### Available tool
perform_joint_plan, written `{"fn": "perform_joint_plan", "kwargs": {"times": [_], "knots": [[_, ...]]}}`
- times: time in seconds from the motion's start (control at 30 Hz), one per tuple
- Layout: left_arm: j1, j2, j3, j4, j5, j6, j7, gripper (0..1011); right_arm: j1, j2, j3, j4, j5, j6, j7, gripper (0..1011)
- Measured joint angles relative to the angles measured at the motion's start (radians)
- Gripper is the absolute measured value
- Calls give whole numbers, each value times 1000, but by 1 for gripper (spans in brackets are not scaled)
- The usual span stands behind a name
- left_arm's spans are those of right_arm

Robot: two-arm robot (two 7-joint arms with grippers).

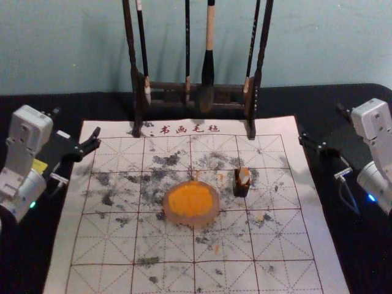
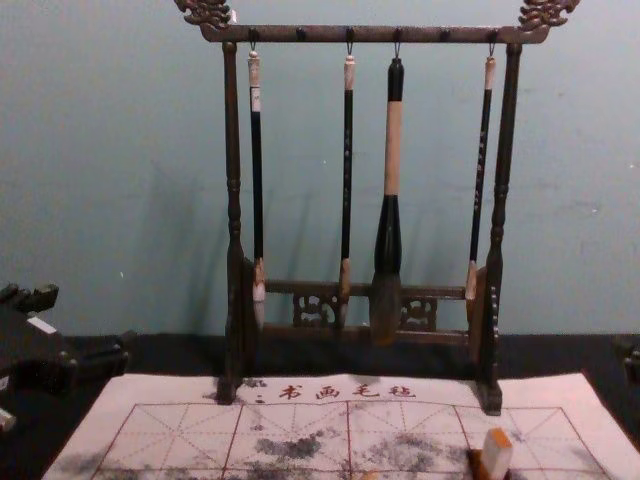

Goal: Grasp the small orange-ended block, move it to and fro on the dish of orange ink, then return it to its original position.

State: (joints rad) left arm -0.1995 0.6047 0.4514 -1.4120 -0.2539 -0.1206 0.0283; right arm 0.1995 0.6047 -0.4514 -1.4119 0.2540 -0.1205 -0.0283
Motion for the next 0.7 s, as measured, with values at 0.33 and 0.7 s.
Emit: {"fn": "perform_joint_plan", "kwargs": {"times": [0.33, 0.7], "knots": [[0, 0, 0, 0, 0, 0, 0, 1001, 0, 0, 0, 0, 0, 0, 0, 1002], [0, 0, 0, 0, 0, 0, 0, 1001, 0, 0, 0, 0, 0, 0, 0, 1002]]}}
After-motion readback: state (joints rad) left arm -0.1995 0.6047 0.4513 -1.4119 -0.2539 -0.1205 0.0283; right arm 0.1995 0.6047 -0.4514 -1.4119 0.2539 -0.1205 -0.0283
